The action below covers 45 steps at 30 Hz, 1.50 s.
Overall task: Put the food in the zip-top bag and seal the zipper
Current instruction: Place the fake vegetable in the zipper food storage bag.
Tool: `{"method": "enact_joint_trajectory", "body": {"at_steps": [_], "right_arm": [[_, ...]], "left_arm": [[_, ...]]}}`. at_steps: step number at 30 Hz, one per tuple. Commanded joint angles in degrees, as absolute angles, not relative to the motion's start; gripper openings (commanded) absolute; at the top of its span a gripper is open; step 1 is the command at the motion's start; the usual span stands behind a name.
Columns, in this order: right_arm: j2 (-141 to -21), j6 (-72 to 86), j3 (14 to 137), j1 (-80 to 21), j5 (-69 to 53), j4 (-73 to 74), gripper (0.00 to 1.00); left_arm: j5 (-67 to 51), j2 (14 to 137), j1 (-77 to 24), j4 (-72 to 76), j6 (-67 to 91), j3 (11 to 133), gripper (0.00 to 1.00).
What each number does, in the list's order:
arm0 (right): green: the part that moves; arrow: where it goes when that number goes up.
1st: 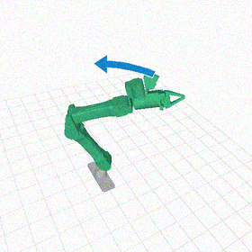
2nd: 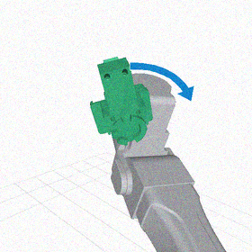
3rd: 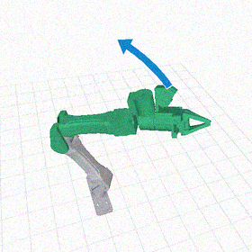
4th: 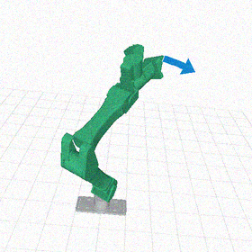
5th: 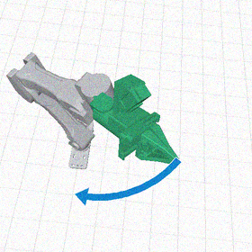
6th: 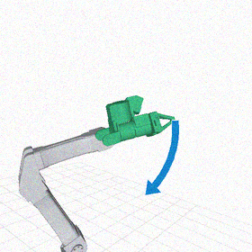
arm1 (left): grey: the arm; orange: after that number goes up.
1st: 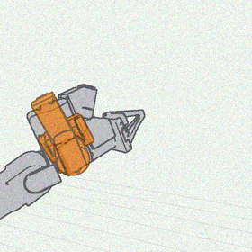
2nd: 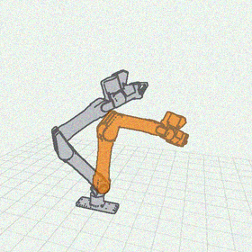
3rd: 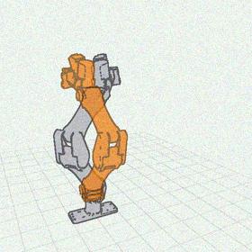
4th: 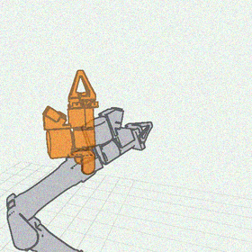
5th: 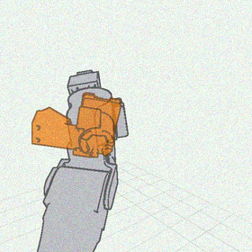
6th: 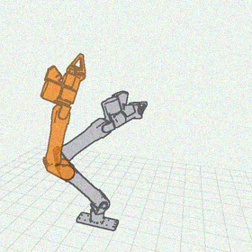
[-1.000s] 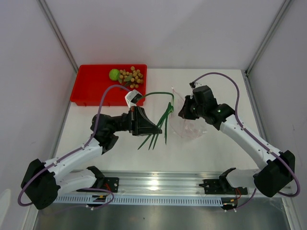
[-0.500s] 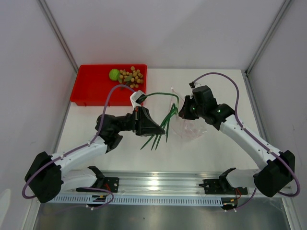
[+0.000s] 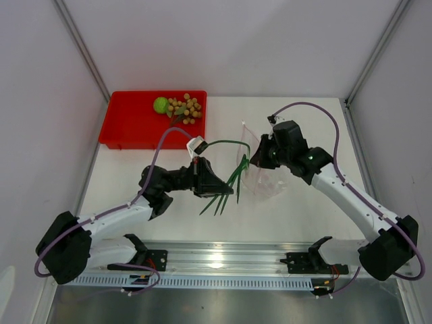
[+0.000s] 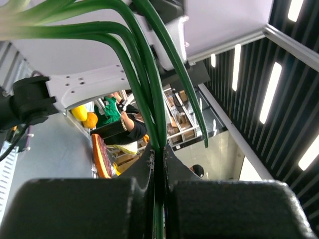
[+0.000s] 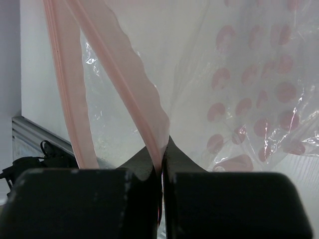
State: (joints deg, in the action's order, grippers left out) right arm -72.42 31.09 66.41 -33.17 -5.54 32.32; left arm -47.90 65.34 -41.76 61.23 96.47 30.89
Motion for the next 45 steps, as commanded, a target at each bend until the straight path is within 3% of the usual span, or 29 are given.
{"method": "enact_joint_trajectory", "body": {"at_steps": [1, 5, 11, 19, 27, 33, 40, 45], "right_arm": [[-69.8, 32.2, 67.6, -33.4, -7.3, 31.3, 0.00], [-69.2, 32.3, 67.5, -33.4, -7.2, 31.5, 0.00], [-68.6, 30.3, 67.0, -34.9, -5.8, 30.1, 0.00], [-69.0, 27.8, 65.1, -38.3, -5.7, 28.1, 0.00], [-68.6, 26.9, 64.2, -41.3, -4.8, 28.2, 0.00], [-68.7, 28.5, 64.5, -41.5, -5.1, 28.7, 0.00], [-69.5, 28.7, 64.3, -42.7, -5.1, 28.0, 0.00], [-70.5, 28.8, 64.5, -43.1, -4.6, 27.9, 0.00]], "left_arm": [[-45.7, 68.1, -42.2, 64.8, 97.5, 29.5, 0.01], [-44.7, 69.9, -42.3, 60.1, 97.7, 29.0, 0.01], [-41.3, 66.0, -42.4, 24.7, 86.9, 38.0, 0.01], [-31.2, 67.9, -42.4, -5.4, 77.9, 49.4, 0.01], [-21.5, 73.8, -42.1, -9.1, 74.6, 53.9, 0.01], [-16.5, 80.7, -42.1, -12.4, 71.1, 57.4, 0.07], [-10.2, 84.9, -41.5, -20.9, 72.3, 63.6, 0.23], [-8.4, 83.9, -42.0, -21.4, 68.1, 65.8, 0.55]]}}
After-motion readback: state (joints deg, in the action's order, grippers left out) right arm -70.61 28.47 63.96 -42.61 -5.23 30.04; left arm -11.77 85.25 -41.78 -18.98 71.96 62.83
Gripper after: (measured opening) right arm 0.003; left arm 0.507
